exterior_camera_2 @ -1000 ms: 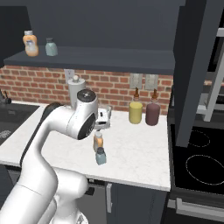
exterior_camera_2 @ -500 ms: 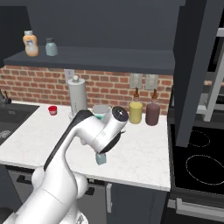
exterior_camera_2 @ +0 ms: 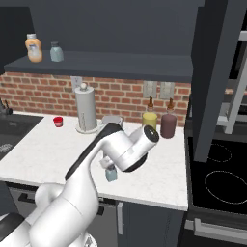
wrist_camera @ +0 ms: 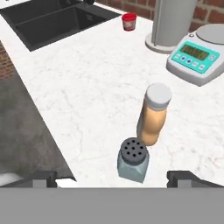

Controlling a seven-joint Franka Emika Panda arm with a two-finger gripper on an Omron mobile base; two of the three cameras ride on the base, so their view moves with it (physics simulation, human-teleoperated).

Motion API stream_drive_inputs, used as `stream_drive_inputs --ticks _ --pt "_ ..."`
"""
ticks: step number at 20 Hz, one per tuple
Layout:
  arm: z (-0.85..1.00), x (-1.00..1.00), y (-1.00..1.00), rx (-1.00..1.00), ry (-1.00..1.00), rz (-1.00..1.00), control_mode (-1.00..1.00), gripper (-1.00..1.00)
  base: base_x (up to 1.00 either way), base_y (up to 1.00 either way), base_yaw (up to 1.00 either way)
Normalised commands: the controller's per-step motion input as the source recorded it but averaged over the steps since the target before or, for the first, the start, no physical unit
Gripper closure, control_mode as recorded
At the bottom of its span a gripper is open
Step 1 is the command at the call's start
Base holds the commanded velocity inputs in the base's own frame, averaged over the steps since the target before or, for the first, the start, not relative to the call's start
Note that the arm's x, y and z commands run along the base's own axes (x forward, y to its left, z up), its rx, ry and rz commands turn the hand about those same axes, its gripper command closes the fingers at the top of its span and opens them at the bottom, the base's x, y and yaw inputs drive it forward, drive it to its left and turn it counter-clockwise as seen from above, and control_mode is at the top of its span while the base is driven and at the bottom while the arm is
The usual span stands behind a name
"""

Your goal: Put the shaker and condiment bottle from the counter next to their counterparts in the cabinet.

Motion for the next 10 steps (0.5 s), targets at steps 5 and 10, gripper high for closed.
stream_drive_inputs --ticks 5,10 --pt "-0.48 0.00 -0.27 0.01 -0.19 0.06 -1.00 -1.00 0.00 0.00 0.00" --pt "-0.28 -0.05 -0.23 0.10 -0.19 0.10 -1.00 -1.00 0.00 0.00 0.00"
